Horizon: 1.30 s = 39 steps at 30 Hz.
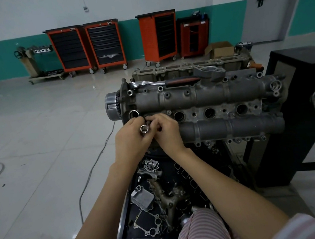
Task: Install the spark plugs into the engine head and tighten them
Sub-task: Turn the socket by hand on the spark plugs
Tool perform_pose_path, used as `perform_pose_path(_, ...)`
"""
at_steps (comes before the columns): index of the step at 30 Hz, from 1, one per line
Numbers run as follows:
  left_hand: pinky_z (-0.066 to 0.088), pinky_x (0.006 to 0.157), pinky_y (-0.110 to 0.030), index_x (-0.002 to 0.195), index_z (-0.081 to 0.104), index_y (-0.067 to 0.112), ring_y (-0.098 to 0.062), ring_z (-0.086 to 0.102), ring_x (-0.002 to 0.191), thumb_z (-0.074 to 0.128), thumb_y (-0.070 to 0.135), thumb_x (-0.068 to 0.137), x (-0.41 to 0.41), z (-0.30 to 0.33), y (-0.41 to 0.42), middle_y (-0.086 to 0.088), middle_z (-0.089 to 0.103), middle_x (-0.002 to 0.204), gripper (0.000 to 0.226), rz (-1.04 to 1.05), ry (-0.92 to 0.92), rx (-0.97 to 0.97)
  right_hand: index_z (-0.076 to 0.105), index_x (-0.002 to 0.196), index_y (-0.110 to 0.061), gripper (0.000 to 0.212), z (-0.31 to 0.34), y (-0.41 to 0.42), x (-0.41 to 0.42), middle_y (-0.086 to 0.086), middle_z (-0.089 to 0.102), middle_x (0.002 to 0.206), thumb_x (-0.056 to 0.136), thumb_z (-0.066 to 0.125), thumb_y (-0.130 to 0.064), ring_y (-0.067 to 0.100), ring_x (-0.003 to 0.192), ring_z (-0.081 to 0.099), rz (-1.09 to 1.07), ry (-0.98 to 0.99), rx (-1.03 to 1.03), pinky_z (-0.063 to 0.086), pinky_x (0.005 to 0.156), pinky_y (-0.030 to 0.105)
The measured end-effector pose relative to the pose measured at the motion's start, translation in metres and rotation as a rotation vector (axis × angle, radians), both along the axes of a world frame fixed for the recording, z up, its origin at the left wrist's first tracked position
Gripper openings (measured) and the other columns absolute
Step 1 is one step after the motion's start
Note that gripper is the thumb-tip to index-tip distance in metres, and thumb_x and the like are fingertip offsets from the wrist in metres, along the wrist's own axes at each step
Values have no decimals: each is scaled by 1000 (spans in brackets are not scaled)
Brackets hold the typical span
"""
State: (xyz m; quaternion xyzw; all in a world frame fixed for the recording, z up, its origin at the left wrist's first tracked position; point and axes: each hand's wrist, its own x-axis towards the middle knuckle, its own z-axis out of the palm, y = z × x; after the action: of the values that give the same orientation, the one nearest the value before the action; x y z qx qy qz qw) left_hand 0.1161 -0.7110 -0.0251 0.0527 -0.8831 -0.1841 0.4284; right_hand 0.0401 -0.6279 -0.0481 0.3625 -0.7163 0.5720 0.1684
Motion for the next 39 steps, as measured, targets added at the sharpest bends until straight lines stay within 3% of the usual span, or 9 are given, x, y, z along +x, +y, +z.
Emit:
perform_pose_path(4, 18, 42, -25, 59, 27, 18, -15, 28, 46, 52, 34, 87, 0, 1, 1, 7, 31, 53, 40, 13, 80, -92, 57, 81, 3, 7, 1, -4, 0, 10, 55, 85, 80, 62, -2, 19, 70, 50, -50, 26, 26, 46, 64, 38)
perform_pose_path(6, 21, 44, -24, 63, 29, 20, -14, 29, 47, 47, 31, 86, 1, 0, 0, 7, 32, 57, 32, -7, 93, -108, 58, 90, -1, 11, 0, -2, 1, 7, 56, 93, 80, 62, -3, 12, 73, 49, -32, 66, 39, 48, 68, 34)
perform_pose_path(11, 28, 50, -25, 71, 35, 16, -15, 39, 56, 48, 32, 85, 3, -1, -3, 3, 43, 67, 25, -35, 30, -17, 53, 124, -9, 47, -3, 7, 0, 5, 54, 123, 79, 63, -2, 7, 109, 49, 83, 209, 102, 38, 91, 12)
perform_pose_path(14, 26, 53, -24, 73, 34, 17, -15, 38, 58, 61, 20, 85, 3, 0, -2, 5, 41, 70, 29, -18, 15, 4, 57, 121, -7, 42, -3, 6, -1, 6, 58, 122, 80, 61, 0, 13, 112, 52, 92, 191, 111, 39, 96, 16)
perform_pose_path(17, 23, 52, -24, 69, 33, 15, -16, 38, 57, 61, 24, 86, 2, 2, 0, 8, 39, 65, 34, 11, -12, 28, 61, 116, -6, 33, -1, 6, -4, 7, 63, 116, 84, 59, -2, 16, 108, 56, 112, 161, 154, 40, 94, 19)
perform_pose_path(26, 18, 42, -21, 57, 31, 19, -15, 31, 45, 65, 18, 83, 2, 2, 0, 5, 33, 52, 42, -9, 9, -89, 56, 84, 1, 4, -1, -2, -4, 5, 52, 85, 82, 58, -2, 11, 70, 45, -34, 77, 53, 43, 62, 31)
perform_pose_path(31, 15, 45, -13, 65, 29, 18, -14, 30, 48, 44, 33, 80, 5, 4, -1, 8, 34, 59, 25, -42, 16, -65, 54, 93, 0, 16, -2, 2, 0, 9, 54, 96, 80, 60, -6, 6, 70, 45, 4, 53, 69, 42, 65, 24)
perform_pose_path(35, 20, 46, -14, 71, 32, 17, -15, 34, 51, 56, 25, 79, 4, 3, -3, 8, 39, 64, 26, -20, -33, -35, 57, 117, -5, 38, -1, 7, -2, 8, 58, 117, 79, 60, -3, 12, 100, 55, 82, 203, 143, 43, 85, 20)
perform_pose_path(39, 23, 47, -22, 65, 35, 16, -14, 37, 51, 63, 29, 84, 3, 9, -3, 10, 36, 59, 37, -30, -85, -26, 65, 105, -4, 26, -2, 5, -3, 8, 65, 104, 79, 62, 1, 18, 96, 60, 69, 133, 87, 45, 84, 20)
